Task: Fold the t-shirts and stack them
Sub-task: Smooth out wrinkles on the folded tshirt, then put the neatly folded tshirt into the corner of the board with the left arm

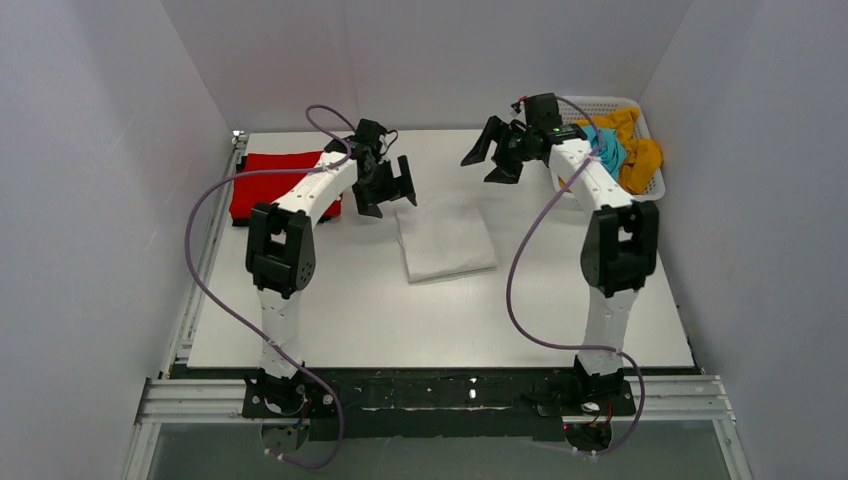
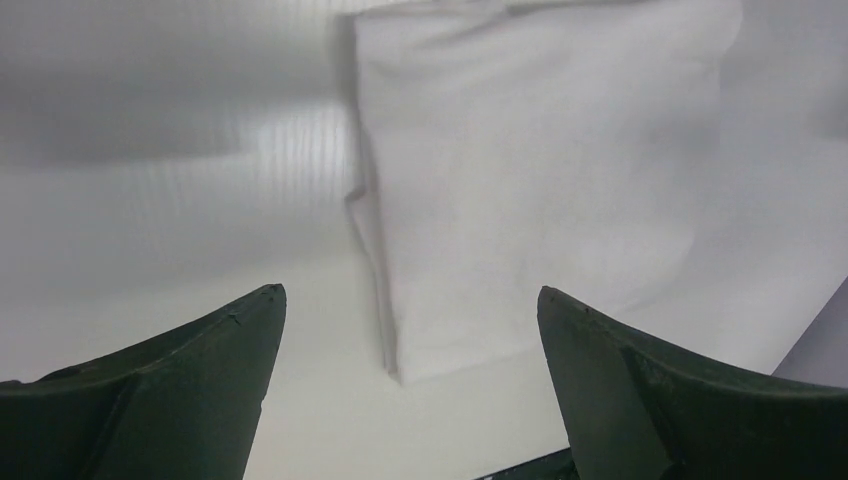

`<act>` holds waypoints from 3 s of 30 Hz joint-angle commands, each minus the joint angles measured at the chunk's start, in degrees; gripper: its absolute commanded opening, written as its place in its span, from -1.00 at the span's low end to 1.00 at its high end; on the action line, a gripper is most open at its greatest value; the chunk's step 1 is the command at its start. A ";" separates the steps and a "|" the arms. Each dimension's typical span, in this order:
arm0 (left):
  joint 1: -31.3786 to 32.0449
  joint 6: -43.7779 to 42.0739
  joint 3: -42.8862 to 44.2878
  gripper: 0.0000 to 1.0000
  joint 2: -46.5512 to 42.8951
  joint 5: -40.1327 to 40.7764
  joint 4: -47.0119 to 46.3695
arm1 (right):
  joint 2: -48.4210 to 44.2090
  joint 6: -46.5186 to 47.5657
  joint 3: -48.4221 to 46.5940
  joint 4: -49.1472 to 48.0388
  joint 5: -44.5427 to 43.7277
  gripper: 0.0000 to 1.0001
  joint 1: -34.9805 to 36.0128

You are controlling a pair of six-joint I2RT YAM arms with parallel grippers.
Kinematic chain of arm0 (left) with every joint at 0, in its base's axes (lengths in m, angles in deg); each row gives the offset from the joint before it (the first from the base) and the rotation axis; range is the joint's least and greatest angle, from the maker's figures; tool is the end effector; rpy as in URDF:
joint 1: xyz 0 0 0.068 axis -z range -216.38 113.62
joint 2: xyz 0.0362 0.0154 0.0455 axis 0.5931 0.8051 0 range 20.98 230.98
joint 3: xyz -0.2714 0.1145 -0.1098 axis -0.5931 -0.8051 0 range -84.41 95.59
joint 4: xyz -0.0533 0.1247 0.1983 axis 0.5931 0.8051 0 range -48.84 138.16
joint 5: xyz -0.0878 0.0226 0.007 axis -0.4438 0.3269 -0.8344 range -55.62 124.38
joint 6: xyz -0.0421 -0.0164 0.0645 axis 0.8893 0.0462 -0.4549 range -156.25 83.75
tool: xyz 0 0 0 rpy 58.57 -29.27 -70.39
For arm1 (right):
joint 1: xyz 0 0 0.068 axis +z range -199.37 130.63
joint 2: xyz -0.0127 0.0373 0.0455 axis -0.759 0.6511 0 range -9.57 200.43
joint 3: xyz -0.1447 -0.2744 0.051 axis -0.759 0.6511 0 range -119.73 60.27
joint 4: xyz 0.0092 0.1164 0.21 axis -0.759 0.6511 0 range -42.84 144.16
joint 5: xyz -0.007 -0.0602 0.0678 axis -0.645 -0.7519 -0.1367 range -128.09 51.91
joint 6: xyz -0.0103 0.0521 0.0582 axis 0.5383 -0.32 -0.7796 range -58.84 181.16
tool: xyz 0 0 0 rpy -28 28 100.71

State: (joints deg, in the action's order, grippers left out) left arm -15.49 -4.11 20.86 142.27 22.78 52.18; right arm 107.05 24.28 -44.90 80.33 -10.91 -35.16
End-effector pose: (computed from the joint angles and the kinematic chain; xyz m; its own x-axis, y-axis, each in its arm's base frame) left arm 0.4944 -0.2033 0.3083 -0.6344 -0.3156 -0.7056 0.2116 0.8071 -0.5512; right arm 0.4603 0.1485 0.3082 -0.8649 0.3317 -0.3767 -0.0181 0.7294 0.6839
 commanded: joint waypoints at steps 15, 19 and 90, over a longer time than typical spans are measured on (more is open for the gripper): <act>1.55 12.92 -20.56 0.96 -5.88 3.68 -5.72 | -56.30 2.33 47.22 -5.13 -26.87 0.77 -0.24; 3.58 13.96 -20.61 0.96 -2.96 5.52 -7.32 | -59.83 3.24 49.46 -2.15 -30.12 0.77 -0.31; -5.72 -39.55 20.71 -1.00 3.38 53.61 4.56 | -52.62 8.77 50.01 -3.69 -34.19 0.73 -1.12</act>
State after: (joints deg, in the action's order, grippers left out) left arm -18.95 -45.00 38.63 151.13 71.70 55.83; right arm 53.91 32.93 8.08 78.65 -45.43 -35.92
